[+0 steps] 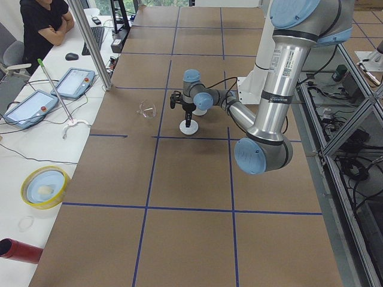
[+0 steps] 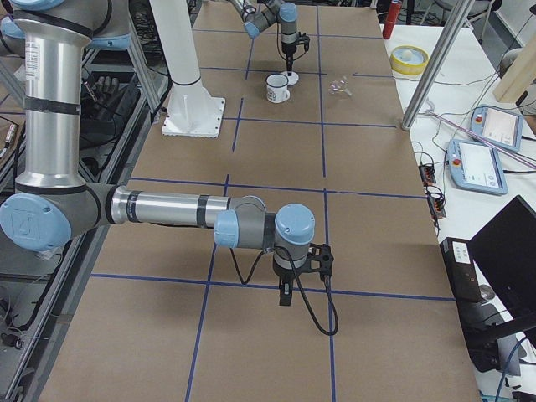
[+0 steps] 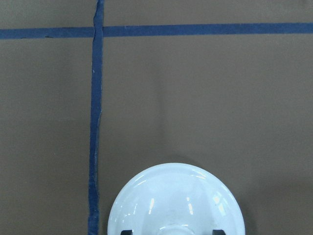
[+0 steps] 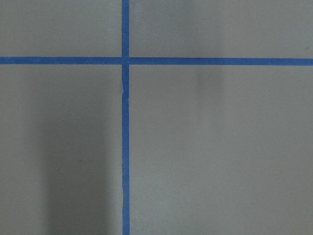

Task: Remove funnel from cup
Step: 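Lower the left gripper and grasp the white lid's knob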

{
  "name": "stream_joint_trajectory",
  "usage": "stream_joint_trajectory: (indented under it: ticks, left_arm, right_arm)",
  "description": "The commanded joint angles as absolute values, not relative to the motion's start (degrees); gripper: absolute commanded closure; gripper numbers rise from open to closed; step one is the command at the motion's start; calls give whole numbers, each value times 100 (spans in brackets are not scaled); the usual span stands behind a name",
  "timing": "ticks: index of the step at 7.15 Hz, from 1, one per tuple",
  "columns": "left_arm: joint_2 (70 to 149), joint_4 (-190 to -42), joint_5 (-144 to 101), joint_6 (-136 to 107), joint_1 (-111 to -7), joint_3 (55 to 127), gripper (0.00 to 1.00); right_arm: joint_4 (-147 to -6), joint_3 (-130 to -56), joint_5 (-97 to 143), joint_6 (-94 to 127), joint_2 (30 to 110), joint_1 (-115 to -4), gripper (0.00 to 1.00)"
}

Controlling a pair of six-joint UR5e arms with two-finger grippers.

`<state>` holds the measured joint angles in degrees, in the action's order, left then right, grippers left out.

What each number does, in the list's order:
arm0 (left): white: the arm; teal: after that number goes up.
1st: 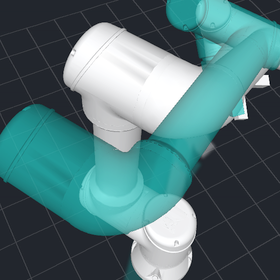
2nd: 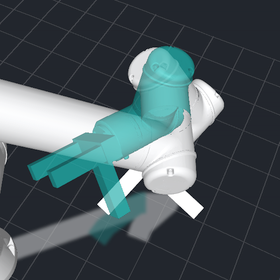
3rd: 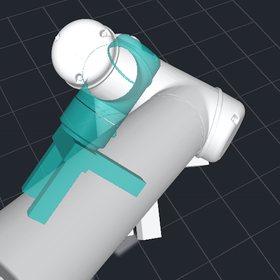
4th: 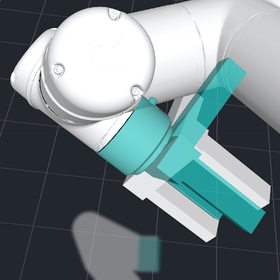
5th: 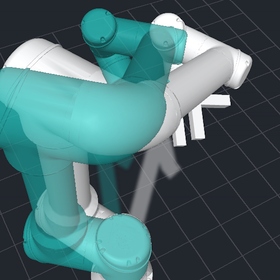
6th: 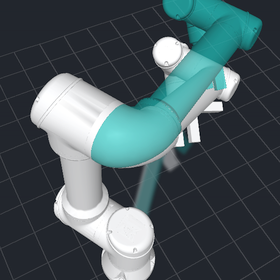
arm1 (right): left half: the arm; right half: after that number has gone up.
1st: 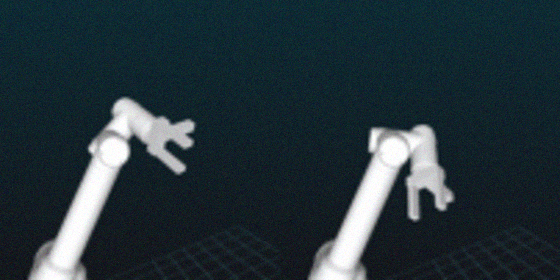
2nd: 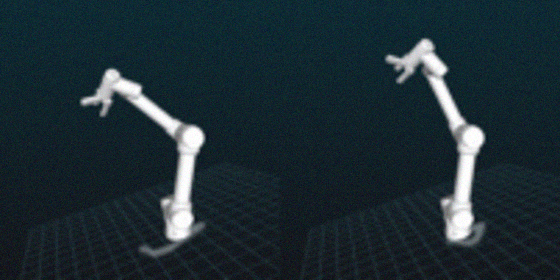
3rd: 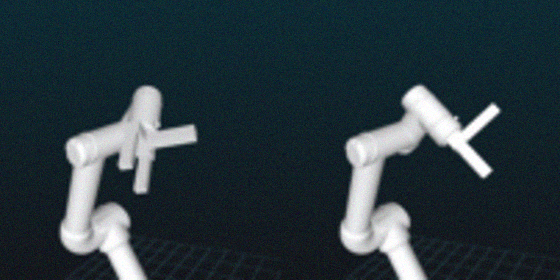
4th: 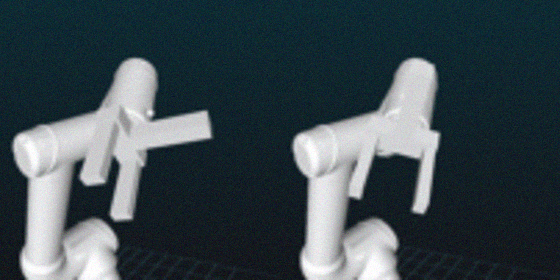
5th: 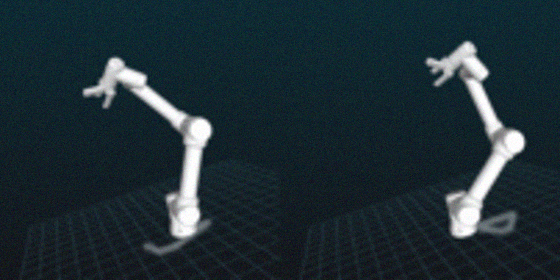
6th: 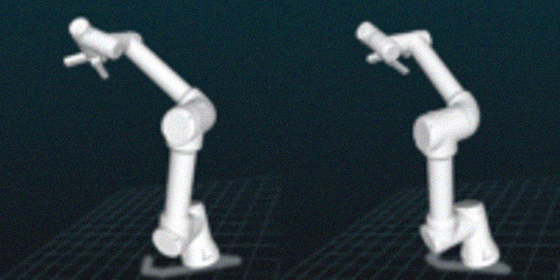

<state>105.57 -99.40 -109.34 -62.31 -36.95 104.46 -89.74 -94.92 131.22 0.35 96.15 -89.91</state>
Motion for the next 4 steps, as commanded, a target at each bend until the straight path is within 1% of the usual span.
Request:
stream_joint_trajectory:
  ticks: [1, 2, 4]
  left_arm:
    - [10573, -9940, -10934, -6231, -3691, 10424, 44]
    - [10573, -9940, -10942, -6223, -3691, 10415, 56]
    - [10565, -9940, -10942, -6170, -3700, 10459, 99]
  right_arm:
    - [-8974, -9492, 13122, 35, 9615, -8991, 0]
    - [-8974, -9492, 13122, 35, 9615, -8991, 0]
    - [-8974, -9492, 13122, 35, 9615, -8991, 0]
